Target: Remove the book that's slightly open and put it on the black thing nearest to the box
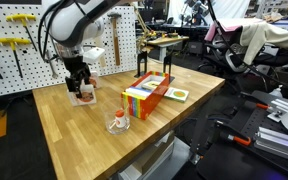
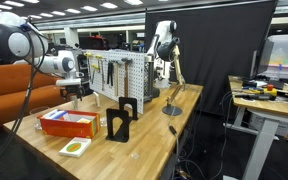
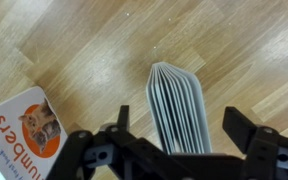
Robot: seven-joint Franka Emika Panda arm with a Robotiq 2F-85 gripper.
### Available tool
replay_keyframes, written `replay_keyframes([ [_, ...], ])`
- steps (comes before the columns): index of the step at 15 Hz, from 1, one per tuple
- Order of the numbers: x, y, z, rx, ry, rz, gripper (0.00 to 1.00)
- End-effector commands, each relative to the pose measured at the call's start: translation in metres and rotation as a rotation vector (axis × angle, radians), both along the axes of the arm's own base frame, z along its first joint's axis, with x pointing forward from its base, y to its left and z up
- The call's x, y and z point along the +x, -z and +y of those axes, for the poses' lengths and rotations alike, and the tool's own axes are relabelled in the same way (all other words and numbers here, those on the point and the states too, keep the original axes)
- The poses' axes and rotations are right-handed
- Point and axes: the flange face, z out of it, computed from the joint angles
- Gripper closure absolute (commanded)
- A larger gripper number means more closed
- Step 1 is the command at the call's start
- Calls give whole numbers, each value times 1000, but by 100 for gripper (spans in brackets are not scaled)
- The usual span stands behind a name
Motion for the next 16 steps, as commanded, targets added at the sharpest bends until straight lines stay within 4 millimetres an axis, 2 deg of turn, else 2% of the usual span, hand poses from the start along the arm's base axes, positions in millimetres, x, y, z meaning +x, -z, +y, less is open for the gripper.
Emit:
replay_keyframes([
  [1,11,4,-2,11,27,8,36],
  [5,22,2,-12,6,67,-17,64],
  [10,27,-8,-14,17,95,-31,98],
  [12,27,-9,-16,14,109,-31,100],
  [13,27,-9,-18,14,119,-32,96],
  [16,29,-15,-23,27,161,-44,96],
])
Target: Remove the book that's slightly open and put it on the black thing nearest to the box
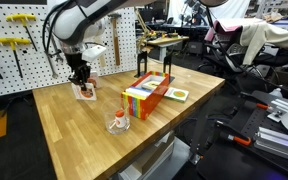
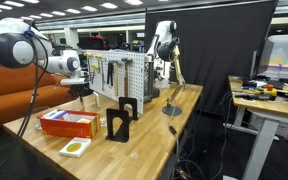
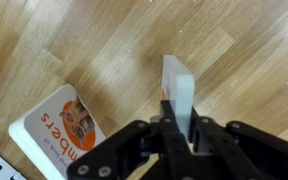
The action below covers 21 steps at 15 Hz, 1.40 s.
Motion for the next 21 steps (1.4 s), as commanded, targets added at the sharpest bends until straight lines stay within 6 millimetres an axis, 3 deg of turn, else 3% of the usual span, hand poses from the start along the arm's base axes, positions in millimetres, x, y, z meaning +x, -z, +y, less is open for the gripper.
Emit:
replay_keyframes([
  [1,4,-14,-9,20,61,-7,96],
  [4,12,-39,-18,69,125,-38,96],
  [8,19,-91,-34,161,153,-76,96],
  [13,14,-143,-72,197,196,-127,96],
  [17,-2,-194,-95,244,213,-182,96],
  [21,-37,-234,-120,241,207,-168,96],
])
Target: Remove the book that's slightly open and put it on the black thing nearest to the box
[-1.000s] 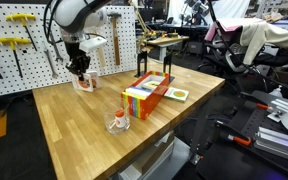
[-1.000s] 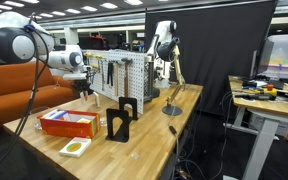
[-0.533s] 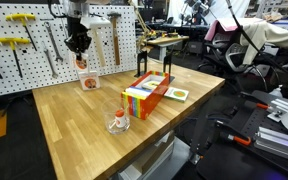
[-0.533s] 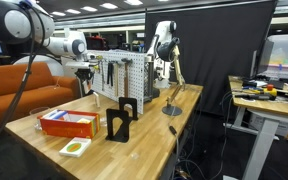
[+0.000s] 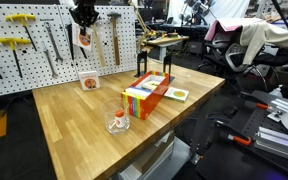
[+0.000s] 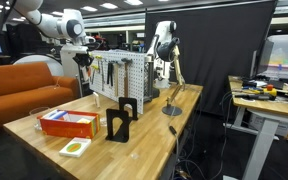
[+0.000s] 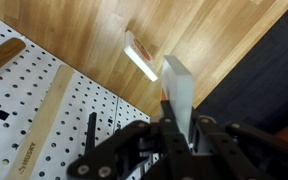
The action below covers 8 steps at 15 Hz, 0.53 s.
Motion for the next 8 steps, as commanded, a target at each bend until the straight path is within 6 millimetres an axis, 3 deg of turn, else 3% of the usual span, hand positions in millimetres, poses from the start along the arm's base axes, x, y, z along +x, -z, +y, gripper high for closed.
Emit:
replay_keyframes([
  [1,-43,-18,-29,4,-5,29,96],
  [2,-53,-21,-36,3,14,28,96],
  [3,-30,-19,-21,-5,10,30,86],
  [5,-46,-23,-31,-17,18,43,86],
  [8,-50,-19,-32,-19,17,42,86],
])
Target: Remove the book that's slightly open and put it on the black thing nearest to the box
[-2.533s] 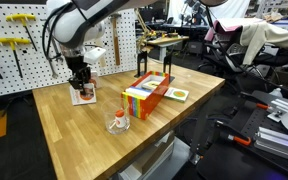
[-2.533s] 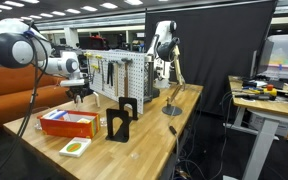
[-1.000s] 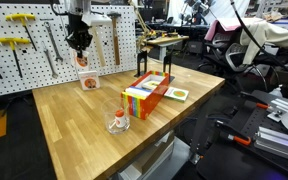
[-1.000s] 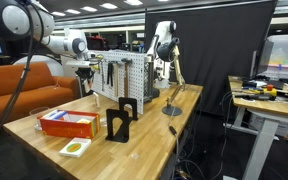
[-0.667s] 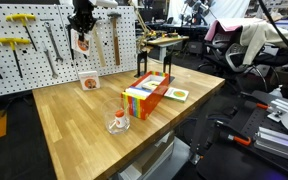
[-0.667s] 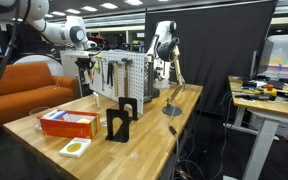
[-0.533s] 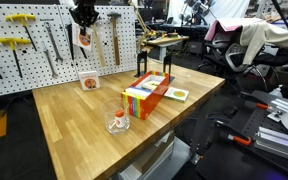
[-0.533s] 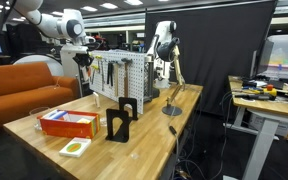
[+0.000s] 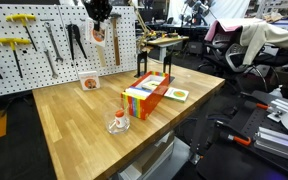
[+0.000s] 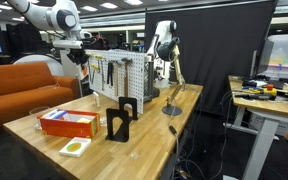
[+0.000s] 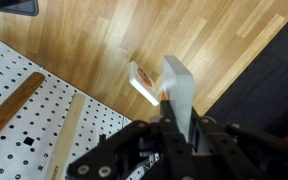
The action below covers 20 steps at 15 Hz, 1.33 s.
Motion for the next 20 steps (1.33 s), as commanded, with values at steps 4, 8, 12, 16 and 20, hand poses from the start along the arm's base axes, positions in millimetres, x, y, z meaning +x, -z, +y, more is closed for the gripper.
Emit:
replay_keyframes([
  [4,5,6,-3,-15,45,12,96],
  [8,12,5,-31,-45,209,-5,96],
  [12,8,-7,-66,-93,421,-29,96],
  [16,-12,-9,-101,-198,631,-107,96],
  [20,-21,7,-108,-242,736,-64,96],
])
